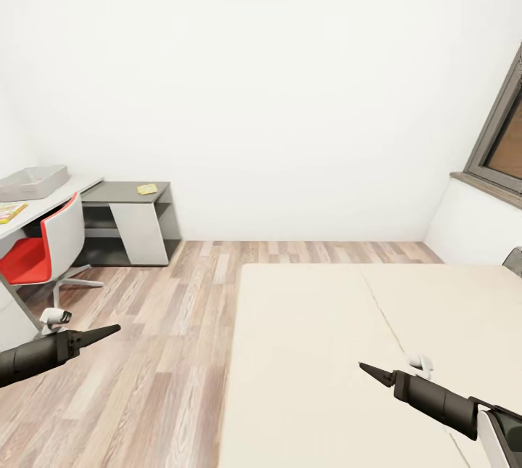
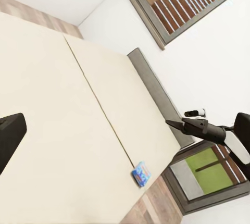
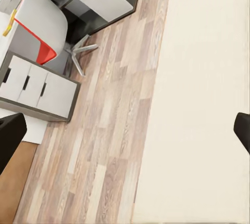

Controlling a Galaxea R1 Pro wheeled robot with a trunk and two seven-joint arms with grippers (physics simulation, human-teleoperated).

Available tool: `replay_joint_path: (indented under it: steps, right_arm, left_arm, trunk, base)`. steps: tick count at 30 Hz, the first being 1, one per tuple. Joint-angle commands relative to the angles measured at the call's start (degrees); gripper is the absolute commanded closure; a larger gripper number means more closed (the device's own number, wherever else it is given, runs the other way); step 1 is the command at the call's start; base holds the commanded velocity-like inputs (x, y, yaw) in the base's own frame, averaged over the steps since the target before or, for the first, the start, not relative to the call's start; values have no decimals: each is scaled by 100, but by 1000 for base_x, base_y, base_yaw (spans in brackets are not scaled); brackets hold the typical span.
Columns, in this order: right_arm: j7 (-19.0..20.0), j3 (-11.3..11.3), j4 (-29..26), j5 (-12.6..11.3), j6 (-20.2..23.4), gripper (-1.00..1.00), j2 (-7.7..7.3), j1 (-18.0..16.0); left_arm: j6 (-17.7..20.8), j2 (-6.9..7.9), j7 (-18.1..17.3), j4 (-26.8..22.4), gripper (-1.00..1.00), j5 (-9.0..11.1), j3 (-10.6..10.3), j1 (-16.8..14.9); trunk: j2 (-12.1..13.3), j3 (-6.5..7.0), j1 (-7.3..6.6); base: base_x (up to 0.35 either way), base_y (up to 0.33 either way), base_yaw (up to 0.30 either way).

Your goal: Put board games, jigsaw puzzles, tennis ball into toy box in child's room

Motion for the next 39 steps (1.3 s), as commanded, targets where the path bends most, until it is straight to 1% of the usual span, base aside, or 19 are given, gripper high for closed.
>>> replay_joint_path:
  steps: [1,39]
  right_arm:
    - [10,-4,1,-17,31,-100,0,-5]
    - [10,-4,1,-17,35,-100,-7,-5]
  left_arm:
    - [61,1,-26,-3,-100,-9,1,-5]
    - [60,1,-26,-4,-100,-9,1,-5]
  trunk:
    - [-14,-13,4]
    - [-14,-13,4]
  base:
    - [0,-246,0]
    - [0,-246,0]
